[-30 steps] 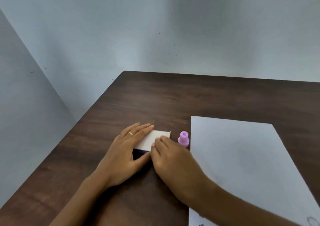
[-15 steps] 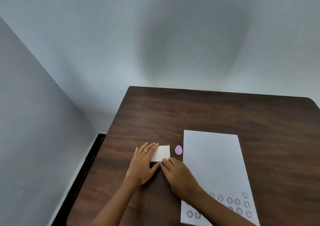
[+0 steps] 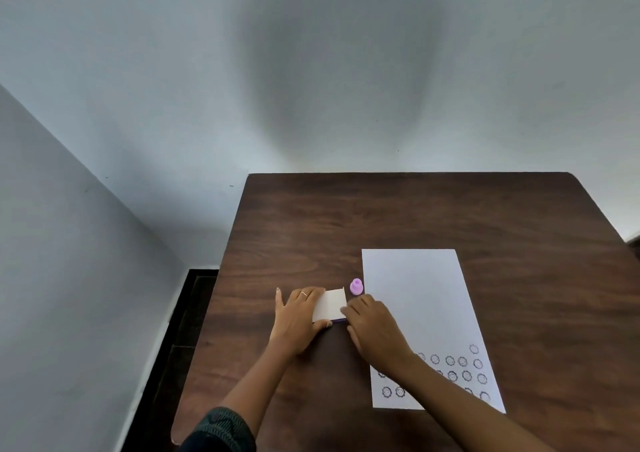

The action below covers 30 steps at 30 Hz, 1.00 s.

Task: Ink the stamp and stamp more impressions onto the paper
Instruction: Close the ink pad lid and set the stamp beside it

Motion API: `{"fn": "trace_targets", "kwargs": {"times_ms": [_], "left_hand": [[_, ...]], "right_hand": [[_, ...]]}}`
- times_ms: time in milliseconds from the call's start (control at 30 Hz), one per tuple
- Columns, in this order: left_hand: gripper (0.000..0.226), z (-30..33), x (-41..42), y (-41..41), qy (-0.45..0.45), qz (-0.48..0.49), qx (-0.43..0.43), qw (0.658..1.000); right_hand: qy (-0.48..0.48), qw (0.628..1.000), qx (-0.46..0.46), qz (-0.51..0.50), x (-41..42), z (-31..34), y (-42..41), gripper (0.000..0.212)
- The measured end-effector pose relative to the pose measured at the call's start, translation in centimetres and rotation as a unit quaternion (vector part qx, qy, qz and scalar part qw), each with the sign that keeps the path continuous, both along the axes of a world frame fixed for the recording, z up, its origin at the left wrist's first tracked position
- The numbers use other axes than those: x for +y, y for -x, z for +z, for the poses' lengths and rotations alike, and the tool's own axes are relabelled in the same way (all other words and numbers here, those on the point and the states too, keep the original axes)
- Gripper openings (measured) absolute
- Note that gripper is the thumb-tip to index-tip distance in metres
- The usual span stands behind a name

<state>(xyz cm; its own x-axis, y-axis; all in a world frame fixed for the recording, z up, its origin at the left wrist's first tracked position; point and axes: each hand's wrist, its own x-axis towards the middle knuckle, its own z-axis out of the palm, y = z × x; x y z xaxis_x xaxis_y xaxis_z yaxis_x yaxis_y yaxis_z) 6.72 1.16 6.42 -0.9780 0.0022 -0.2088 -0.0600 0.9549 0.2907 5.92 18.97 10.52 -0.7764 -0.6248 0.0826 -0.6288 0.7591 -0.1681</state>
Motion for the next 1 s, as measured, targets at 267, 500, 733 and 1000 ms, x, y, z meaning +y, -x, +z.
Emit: {"fn": "trace_targets", "kwargs": {"times_ms": [267,500,733,1000], "left_hand": [[0.068,-0.3,-0.9,-0.5,-0.016,-0.031,0.009,0.999],[0.066,-1.2,-1.8,-0.8,-0.014,-0.029,-0.022,0.999],[0.062,-1.5,-2.3,2.5,0.037,-0.041,-0.025,0.998],[0.061,-1.9,-2.8,5.6,0.083,-0.059,-0.018,0.995]], "right_hand": [[-0.16,0.985,-0.049,0.042,-3.0,-1.1,3.6,0.051],[-0.213,0.97,-0.053,0.101,-4.4,-1.9,5.1,0.039],[-0.244,0.963,-0.033,0.113,-6.0,-1.7,8.2,0.032],[-0.224,0.967,-0.049,0.111,-7.4,-1.1,11.5,0.029]]}}
